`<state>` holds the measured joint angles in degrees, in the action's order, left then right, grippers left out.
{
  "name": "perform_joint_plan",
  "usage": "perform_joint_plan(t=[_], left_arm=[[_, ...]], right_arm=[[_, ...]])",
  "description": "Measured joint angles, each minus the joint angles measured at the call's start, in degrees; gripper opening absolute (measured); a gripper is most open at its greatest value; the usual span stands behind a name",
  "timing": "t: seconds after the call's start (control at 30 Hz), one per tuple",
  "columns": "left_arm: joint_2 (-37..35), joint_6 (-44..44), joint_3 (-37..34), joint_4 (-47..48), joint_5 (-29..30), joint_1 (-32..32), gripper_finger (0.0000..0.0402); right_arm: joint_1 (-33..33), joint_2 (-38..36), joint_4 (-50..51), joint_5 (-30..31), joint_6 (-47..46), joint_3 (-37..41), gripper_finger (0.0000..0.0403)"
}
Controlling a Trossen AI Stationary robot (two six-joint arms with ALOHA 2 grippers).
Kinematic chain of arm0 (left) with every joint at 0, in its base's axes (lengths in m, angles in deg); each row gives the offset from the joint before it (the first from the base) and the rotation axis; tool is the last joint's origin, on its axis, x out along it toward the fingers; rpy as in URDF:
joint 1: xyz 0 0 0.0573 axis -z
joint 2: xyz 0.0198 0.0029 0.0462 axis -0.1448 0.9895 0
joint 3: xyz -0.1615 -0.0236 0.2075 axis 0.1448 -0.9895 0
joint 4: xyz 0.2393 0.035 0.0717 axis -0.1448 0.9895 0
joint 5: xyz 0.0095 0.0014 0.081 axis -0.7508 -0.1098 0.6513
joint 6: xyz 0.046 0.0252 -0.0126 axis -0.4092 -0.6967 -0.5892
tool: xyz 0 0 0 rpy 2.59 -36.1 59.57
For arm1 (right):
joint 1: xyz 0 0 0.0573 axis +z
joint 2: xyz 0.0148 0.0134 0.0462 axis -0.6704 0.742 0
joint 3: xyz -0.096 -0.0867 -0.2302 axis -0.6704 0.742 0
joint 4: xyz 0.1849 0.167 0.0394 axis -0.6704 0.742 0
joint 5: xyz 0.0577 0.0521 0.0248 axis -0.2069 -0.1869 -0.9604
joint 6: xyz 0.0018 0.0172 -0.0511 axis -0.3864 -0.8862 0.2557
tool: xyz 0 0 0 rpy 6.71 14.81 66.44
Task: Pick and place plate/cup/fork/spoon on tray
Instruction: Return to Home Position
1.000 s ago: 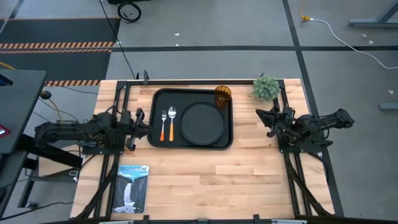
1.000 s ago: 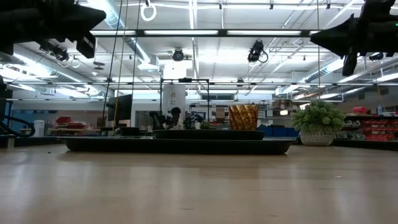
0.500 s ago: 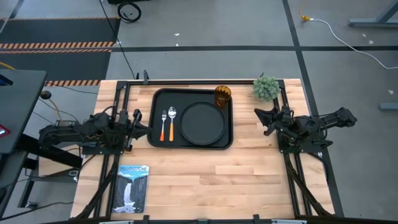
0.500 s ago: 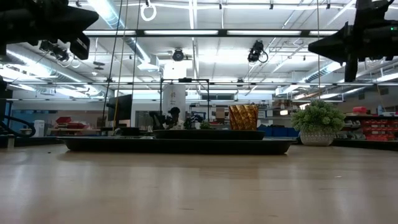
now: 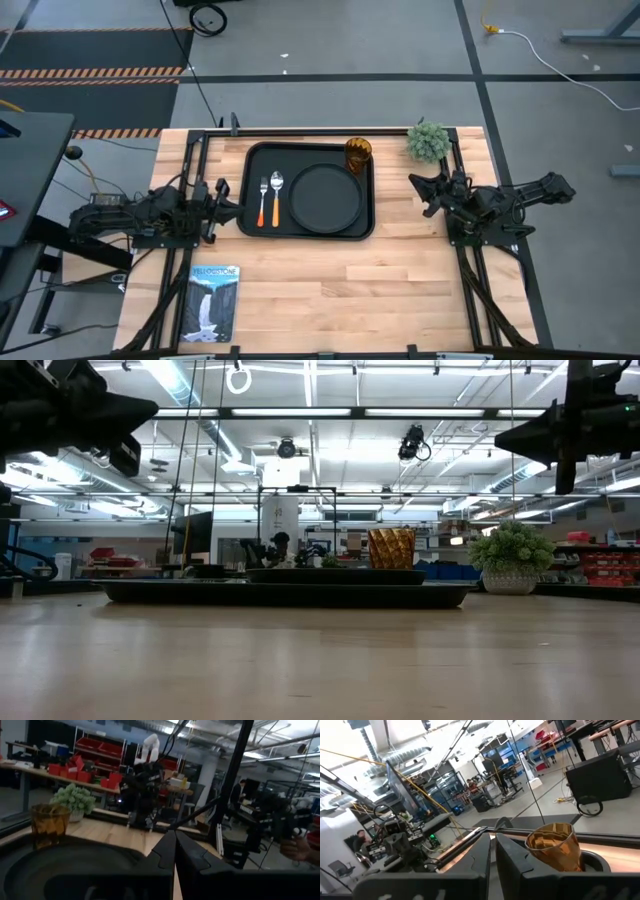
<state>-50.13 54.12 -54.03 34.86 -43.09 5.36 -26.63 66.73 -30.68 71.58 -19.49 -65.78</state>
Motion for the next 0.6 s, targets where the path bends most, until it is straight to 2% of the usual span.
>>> perform_joint_plan(t=[0.2,0.6], left_arm=[[0.0,-0.8,0.0,-0.9,-0.3,0.0,0.0011],[0.0,-1.7,0.0,-0.8,-0.1,0.0,0.0011]], right_arm=[[-2.0,2.0,-1.1,-1.8,-1.0,0.0,0.0032],[-4.6,15.3,-4.8,-4.7,-4.9,0.0,0.0032]])
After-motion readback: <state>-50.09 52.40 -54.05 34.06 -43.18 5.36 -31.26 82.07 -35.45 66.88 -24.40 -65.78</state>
